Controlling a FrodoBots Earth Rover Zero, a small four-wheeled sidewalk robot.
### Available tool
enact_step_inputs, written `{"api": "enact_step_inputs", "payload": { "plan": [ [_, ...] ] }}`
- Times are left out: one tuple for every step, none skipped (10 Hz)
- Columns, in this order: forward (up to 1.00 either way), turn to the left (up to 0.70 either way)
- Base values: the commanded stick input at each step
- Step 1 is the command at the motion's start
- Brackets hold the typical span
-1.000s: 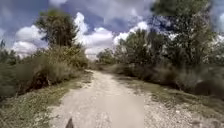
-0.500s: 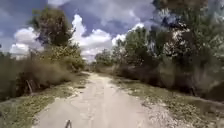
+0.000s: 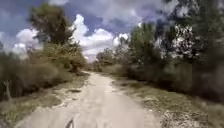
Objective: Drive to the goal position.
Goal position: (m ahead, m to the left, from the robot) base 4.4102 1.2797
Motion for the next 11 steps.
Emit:
{"api": "enact_step_inputs", "payload": {
  "plan": [
    [1.0, 0.0],
    [1.0, 0.27],
    [1.0, 0.27],
    [1.0, 0.27],
    [1.0, 0.27],
    [1.0, 0.04],
    [1.0, 0.0],
    [1.0, 0.0],
    [1.0, 0.0],
    [1.0, 0.0],
    [1.0, 0.0]
  ]
}}
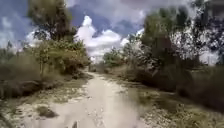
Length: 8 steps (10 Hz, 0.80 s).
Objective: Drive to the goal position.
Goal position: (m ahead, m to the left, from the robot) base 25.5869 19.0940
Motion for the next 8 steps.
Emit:
{"api": "enact_step_inputs", "payload": {
  "plan": [
    [1.0, 0.0],
    [1.0, 0.0],
    [1.0, 0.0],
    [1.0, 0.0],
    [1.0, 0.0],
    [1.0, 0.17],
    [1.0, 0.27],
    [1.0, 0.27]
  ]
}}
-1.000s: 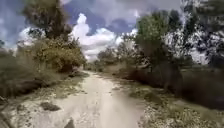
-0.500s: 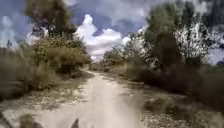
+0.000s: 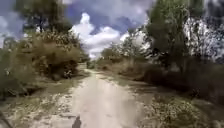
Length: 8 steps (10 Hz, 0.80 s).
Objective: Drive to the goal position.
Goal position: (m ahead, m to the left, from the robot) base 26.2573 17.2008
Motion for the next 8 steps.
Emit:
{"api": "enact_step_inputs", "payload": {
  "plan": [
    [1.0, 0.27],
    [1.0, 0.27],
    [1.0, 0.17],
    [1.0, 0.0],
    [1.0, 0.0],
    [1.0, 0.0],
    [1.0, 0.0],
    [1.0, 0.14]
  ]
}}
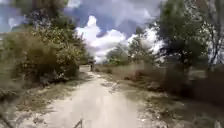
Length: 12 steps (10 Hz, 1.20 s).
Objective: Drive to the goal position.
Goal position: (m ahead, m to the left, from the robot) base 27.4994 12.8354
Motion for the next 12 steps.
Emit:
{"api": "enact_step_inputs", "payload": {
  "plan": [
    [1.0, 0.27],
    [1.0, 0.27],
    [1.0, 0.27],
    [1.0, 0.27],
    [1.0, 0.0],
    [1.0, 0.0],
    [1.0, 0.0],
    [1.0, 0.0],
    [1.0, 0.0],
    [1.0, 0.0],
    [1.0, 0.0],
    [1.0, 0.0]
  ]
}}
